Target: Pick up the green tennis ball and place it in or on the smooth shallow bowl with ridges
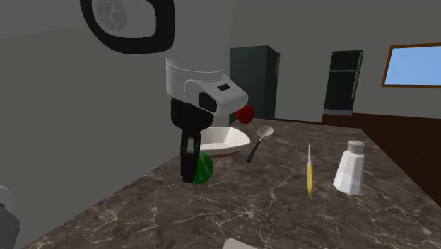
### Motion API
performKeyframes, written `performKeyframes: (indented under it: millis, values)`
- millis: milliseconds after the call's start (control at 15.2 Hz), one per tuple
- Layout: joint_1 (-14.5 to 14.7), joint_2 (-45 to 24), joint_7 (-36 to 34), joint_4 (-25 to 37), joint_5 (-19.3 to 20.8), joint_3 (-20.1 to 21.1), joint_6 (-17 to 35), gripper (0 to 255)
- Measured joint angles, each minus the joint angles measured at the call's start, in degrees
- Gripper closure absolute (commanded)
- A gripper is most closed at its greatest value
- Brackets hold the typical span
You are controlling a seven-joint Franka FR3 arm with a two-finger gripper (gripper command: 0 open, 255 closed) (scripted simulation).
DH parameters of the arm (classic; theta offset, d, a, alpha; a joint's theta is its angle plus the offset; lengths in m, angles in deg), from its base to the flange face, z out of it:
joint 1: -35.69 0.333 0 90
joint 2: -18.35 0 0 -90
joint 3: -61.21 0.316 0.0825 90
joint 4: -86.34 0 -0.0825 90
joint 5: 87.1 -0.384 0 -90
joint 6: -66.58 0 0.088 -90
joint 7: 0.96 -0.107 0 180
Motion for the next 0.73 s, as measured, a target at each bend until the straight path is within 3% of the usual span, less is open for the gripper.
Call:
performKeyframes:
  millis: [726]
  values:
    - [-0.12,-2.36,-2.06,11.20,-0.39,-0.35,-8.61,255]
